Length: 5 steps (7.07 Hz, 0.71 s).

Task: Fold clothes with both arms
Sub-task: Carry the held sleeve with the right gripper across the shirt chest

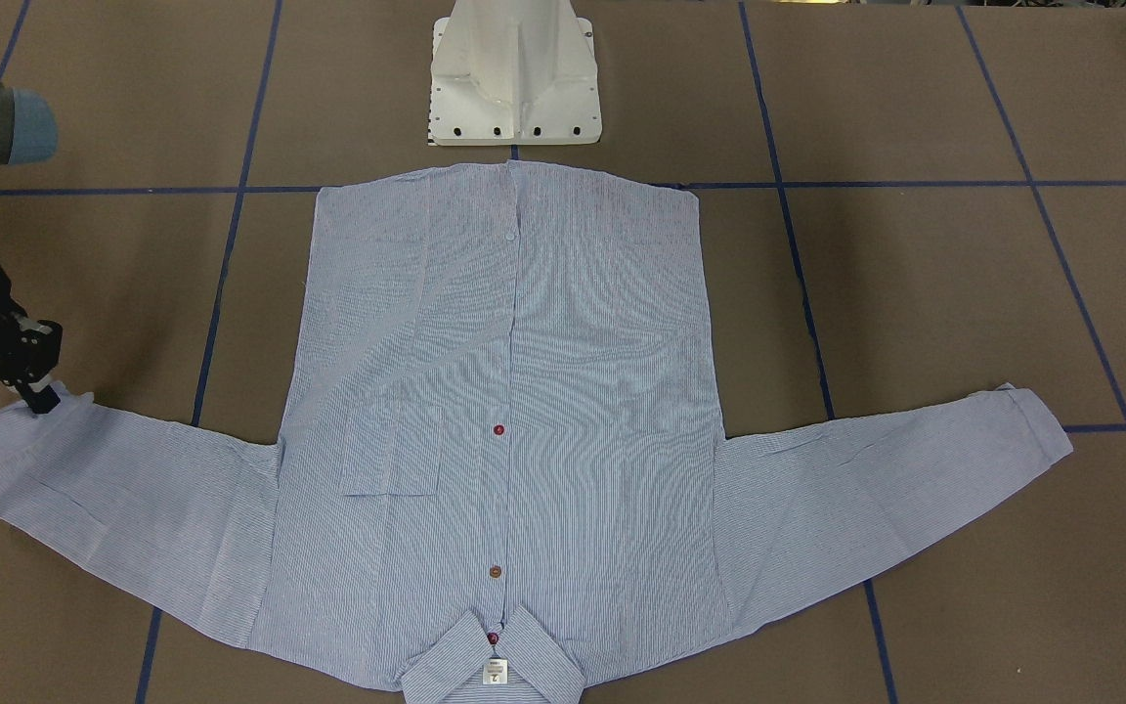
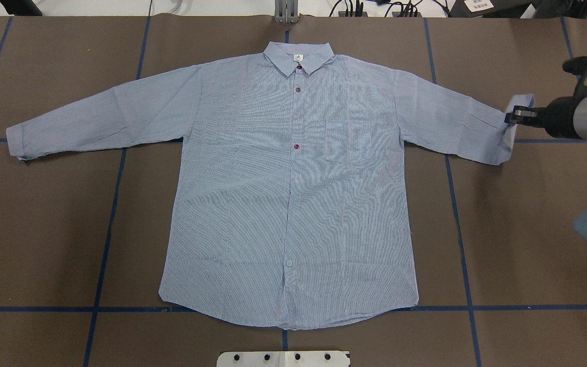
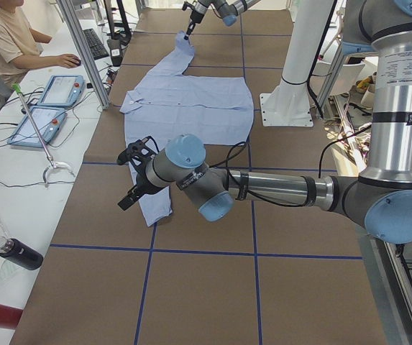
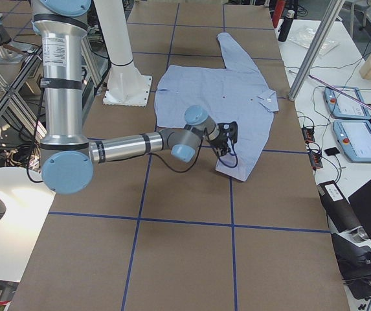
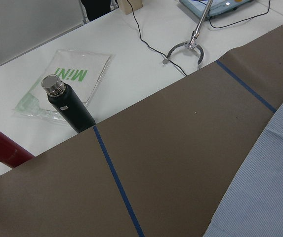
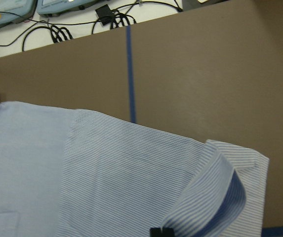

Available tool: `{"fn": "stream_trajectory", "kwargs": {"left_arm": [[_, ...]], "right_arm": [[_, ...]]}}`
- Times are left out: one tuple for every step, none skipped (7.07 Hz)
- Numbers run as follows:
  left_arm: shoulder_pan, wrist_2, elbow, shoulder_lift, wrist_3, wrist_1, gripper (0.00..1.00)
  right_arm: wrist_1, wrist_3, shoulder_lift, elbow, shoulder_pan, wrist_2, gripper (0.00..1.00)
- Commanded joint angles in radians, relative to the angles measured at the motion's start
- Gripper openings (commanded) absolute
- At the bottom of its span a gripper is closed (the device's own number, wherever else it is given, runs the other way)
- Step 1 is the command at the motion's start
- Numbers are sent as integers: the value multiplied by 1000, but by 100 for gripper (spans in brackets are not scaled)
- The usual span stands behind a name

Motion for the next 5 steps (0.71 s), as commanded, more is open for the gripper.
{"fn": "stream_trajectory", "kwargs": {"left_arm": [[0,-1,7,0,-1,-3,100],[0,-1,9,-2,-1,-3,100],[0,0,11,0,-3,-3,100],[2,0,12,0,-4,-2,100],[2,0,23,-2,-3,-3,100]], "right_arm": [[-443,137,414,5,-118,-128,0],[-509,205,549,-66,-169,-184,0],[-510,242,649,-151,-220,-266,0],[-508,256,767,-273,-261,-351,0],[-508,279,873,-386,-296,-391,0]]}}
